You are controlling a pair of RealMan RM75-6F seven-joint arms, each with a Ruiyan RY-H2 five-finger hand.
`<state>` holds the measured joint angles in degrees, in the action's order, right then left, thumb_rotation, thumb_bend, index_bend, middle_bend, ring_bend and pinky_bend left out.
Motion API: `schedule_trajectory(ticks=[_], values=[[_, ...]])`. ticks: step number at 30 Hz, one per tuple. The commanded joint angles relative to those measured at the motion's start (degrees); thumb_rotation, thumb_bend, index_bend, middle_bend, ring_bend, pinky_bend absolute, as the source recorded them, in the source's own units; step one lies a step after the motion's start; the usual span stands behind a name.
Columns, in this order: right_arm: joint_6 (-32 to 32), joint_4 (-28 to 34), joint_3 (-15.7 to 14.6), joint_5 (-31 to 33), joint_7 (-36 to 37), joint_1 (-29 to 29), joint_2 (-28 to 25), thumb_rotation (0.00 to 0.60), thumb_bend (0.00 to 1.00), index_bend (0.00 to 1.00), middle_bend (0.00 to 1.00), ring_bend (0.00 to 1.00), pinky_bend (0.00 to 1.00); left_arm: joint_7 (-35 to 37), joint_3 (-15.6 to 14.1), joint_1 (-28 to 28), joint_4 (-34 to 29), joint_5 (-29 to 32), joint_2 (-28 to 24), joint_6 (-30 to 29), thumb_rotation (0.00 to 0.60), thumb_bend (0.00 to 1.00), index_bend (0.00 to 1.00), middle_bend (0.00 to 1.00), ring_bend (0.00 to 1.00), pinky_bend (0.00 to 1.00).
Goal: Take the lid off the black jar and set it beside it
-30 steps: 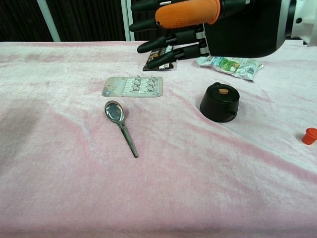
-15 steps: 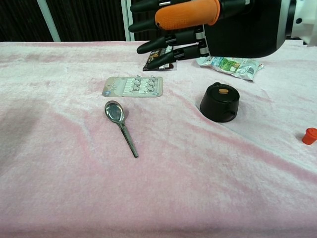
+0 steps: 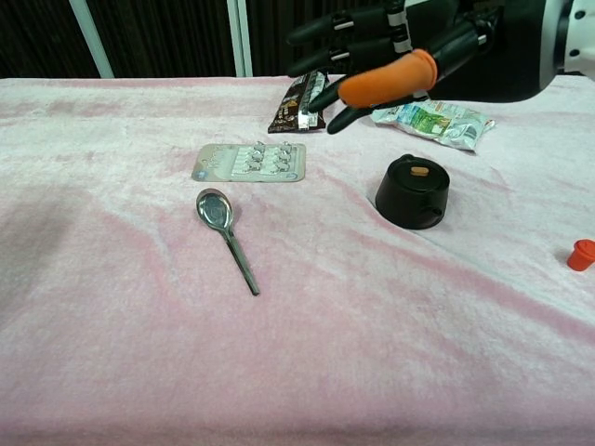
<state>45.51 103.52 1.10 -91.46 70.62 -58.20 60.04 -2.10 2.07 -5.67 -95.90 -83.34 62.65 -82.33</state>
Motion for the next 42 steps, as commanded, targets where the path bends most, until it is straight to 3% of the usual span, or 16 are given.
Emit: schedule_trajectory(ticks=[1, 5, 12, 20, 27, 42], values=[[-1.0, -4.64, 0.43, 14.98, -34.34, 2.72, 1.17, 0.6, 0.18, 0.16, 0.13, 0.21, 0.2, -0.15, -0.04, 0.0, -0.01, -0.06, 0.05, -0.02, 0.6, 0.42, 0.18, 0.03, 0.0, 0.02], [7.3, -3.6, 0.86, 32.97, -62.52, 4.26, 6.98, 0.6, 0.18, 0.17, 0.13, 0.21, 0.2, -0.27, 0.0, 0.06, -0.07, 0.09, 0.07, -0.09, 0.6, 0.42, 0.18, 0.03, 0.0, 0.02], [12.07, -6.41, 1.39, 45.54, -79.32, 3.21, 12.28, 0.6, 0.24, 0.24, 0.13, 0.21, 0.2, -0.45, 0.06, 0.01, -0.03, 0.22, 0.1, 0.0, 0.6, 0.42, 0.18, 0.03, 0.0, 0.02], [11.96, -12.22, 3.46, 53.86, -86.67, 2.37, 17.12, 0.6, 0.29, 0.33, 0.13, 0.21, 0.2, -1.0, 0.0, -0.01, 0.02, 0.26, 0.18, 0.05, 0.6, 0.42, 0.18, 0.03, 0.0, 0.02], [9.55, -15.03, 4.87, 58.11, -88.04, 2.23, 19.14, 0.6, 0.33, 0.36, 0.13, 0.21, 0.2, -1.12, 0.07, -0.05, 0.03, 0.43, 0.2, 0.14, 0.6, 0.42, 0.18, 0.03, 0.0, 0.02], [6.8, -11.88, 7.49, 59.96, -86.37, 3.97, 18.67, 0.6, 0.28, 0.41, 0.12, 0.21, 0.2, -1.37, 0.1, -0.17, -0.06, 0.67, 0.23, 0.42, 0.6, 0.42, 0.18, 0.03, 0.0, 0.02]])
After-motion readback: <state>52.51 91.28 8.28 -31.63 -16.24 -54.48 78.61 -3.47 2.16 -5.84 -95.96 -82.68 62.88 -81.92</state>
